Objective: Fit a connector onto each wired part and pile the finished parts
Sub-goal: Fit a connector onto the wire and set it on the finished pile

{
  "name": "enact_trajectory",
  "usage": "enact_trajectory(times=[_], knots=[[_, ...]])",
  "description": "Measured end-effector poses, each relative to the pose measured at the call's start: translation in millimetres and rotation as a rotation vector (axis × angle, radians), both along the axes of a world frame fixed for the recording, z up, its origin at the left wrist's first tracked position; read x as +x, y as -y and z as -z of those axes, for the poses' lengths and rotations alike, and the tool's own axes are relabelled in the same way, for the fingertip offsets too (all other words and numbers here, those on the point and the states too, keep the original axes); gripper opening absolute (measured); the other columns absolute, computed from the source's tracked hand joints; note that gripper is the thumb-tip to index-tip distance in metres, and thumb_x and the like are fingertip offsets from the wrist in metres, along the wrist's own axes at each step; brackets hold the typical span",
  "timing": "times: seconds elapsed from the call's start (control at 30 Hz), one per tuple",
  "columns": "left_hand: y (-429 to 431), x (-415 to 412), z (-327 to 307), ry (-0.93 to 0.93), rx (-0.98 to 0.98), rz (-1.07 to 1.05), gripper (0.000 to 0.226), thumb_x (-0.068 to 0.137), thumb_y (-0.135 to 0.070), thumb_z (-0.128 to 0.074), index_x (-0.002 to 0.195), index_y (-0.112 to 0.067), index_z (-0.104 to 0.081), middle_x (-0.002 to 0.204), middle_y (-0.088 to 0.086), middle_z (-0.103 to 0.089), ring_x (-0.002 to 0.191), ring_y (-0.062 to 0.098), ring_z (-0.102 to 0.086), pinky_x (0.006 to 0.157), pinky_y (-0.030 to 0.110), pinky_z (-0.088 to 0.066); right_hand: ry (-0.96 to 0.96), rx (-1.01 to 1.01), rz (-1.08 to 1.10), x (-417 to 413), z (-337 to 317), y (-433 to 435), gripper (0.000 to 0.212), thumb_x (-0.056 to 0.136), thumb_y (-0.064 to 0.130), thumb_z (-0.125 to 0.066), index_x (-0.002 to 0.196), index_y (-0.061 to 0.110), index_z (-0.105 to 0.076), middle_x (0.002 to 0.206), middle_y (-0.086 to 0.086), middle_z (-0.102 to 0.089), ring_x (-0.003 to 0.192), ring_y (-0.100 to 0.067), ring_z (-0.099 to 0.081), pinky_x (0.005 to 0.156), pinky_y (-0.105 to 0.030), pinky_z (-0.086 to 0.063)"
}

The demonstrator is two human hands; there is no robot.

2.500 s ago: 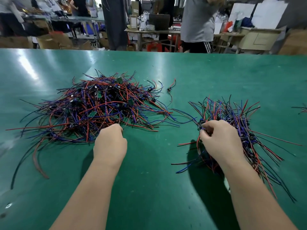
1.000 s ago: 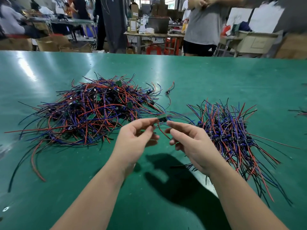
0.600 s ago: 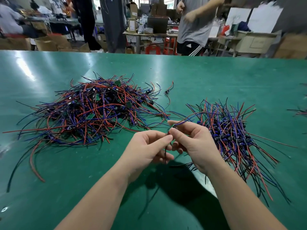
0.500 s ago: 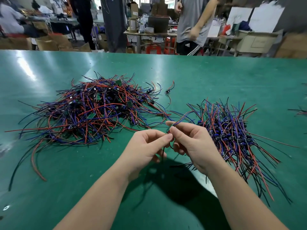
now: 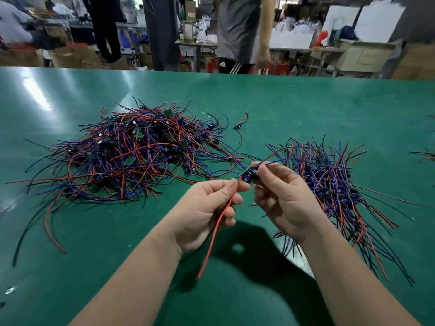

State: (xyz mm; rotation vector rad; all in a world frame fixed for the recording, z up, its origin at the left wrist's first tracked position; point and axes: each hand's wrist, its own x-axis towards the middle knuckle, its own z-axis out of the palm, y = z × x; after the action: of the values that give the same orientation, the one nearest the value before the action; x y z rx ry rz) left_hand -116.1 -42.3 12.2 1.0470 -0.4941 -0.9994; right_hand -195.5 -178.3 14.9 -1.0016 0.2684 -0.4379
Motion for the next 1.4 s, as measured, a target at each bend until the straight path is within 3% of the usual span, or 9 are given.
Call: enact_trajectory(times=[0.1,0.27,0.47,0.67,0.8,1.03,1.13,1.27,1.4], knots=[[0.9,-2.2,3.8,0.046,0.053,0.057,0.02,0.08,-0.025,-0.058,0.078,-0.012,-0.073,0.059,-0.003,-0.058,0.04,0.003,-0.049,0.041,0.018,-0.046,-0.035,-0.058,0.044,-0.8,1.5,2.2,0.011,0.066,0.015,-0.068,0.074,0.009,-0.064,0.061,0.0,-0.061,0.049,-0.007,-0.051,0.045,-0.015,-0.042],[0.1,-3.5,10.2,0.184,0.186,0.115,0.02,0.089,-0.027,-0.055,0.089,-0.01,-0.067,0.066,-0.002,-0.064,0.05,0.009,-0.056,0.051,0.022,-0.051,-0.054,-0.153,0.0,-1.3,3.9,7.0,0.014,0.067,0.011,-0.068,0.077,0.013,-0.076,0.071,-0.002,-0.066,0.056,-0.009,-0.051,0.046,-0.017,-0.04],[3.3,0.0,11.5,0.318,0.212,0.008,0.012,0.09,-0.013,-0.062,0.091,-0.01,-0.074,0.091,0.006,-0.075,0.076,0.012,-0.067,0.068,0.017,-0.051,-0.114,-0.293,-0.023,-1.5,8.7,8.3,0.005,0.064,0.012,-0.071,0.069,0.01,-0.07,0.062,-0.004,-0.063,0.051,-0.012,-0.051,0.047,-0.017,-0.04],[6.6,-5.2,17.0,0.342,0.209,-0.111,0.012,0.081,-0.017,-0.071,0.073,-0.009,-0.075,0.068,0.006,-0.07,0.06,0.013,-0.06,0.059,0.02,-0.05,-0.232,-0.369,-0.01,0.3,13.3,4.9,0.017,0.078,-0.001,-0.07,0.066,0.01,-0.067,0.06,-0.004,-0.063,0.05,-0.01,-0.052,0.047,-0.018,-0.038],[8.1,-4.2,16.8,0.372,0.244,-0.115,0.01,0.079,-0.011,-0.074,0.072,-0.009,-0.068,0.064,0.009,-0.069,0.055,0.014,-0.062,0.052,0.019,-0.049,-0.26,-0.244,0.105,0.6,7.1,10.8,0.01,0.07,0.009,-0.072,0.07,0.007,-0.062,0.055,-0.002,-0.063,0.049,-0.009,-0.058,0.043,-0.015,-0.04],[5.6,-13.7,15.6,0.427,0.338,0.19,0.012,0.082,-0.014,-0.074,0.076,-0.01,-0.063,0.064,-0.002,-0.07,0.052,0.009,-0.066,0.048,0.015,-0.046,-0.216,-0.098,0.482,-18.3,-6.0,53.0,0.01,0.081,0.004,-0.069,0.076,0.008,-0.061,0.056,-0.003,-0.066,0.048,-0.01,-0.061,0.045,-0.018,-0.048],[4.4,-12.9,15.7,0.454,0.37,0.242,0.01,0.083,-0.015,-0.073,0.082,-0.014,-0.063,0.064,-0.002,-0.068,0.056,0.013,-0.066,0.056,0.023,-0.053,-0.203,-0.067,0.523,-19.5,-5.3,55.7,0.017,0.079,0.002,-0.071,0.073,0.012,-0.059,0.052,-0.002,-0.065,0.045,-0.01,-0.061,0.041,-0.015,-0.045],[0.0,-12.3,19.9,0.709,0.466,0.347,0.022,0.087,-0.024,-0.069,0.106,-0.028,-0.059,0.069,-0.003,-0.068,0.065,0.021,-0.066,0.063,0.034,-0.055,-0.167,0.038,0.618,-22.0,-6.1,63.8,0.025,0.083,0.007,-0.07,0.073,0.015,-0.049,0.045,0.002,-0.054,0.035,-0.007,-0.049,0.034,-0.012,-0.032],[2.4,-12.9,15.3,0.466,0.311,0.233,0.007,0.092,-0.02,-0.062,0.098,-0.016,-0.06,0.076,-0.003,-0.073,0.068,0.015,-0.068,0.054,0.025,-0.053,-0.181,0.147,0.614,-21.2,-3.0,69.1,0.022,0.096,0.022,-0.055,0.078,0.01,-0.051,0.056,-0.004,-0.06,0.043,-0.01,-0.06,0.039,-0.014,-0.041]])
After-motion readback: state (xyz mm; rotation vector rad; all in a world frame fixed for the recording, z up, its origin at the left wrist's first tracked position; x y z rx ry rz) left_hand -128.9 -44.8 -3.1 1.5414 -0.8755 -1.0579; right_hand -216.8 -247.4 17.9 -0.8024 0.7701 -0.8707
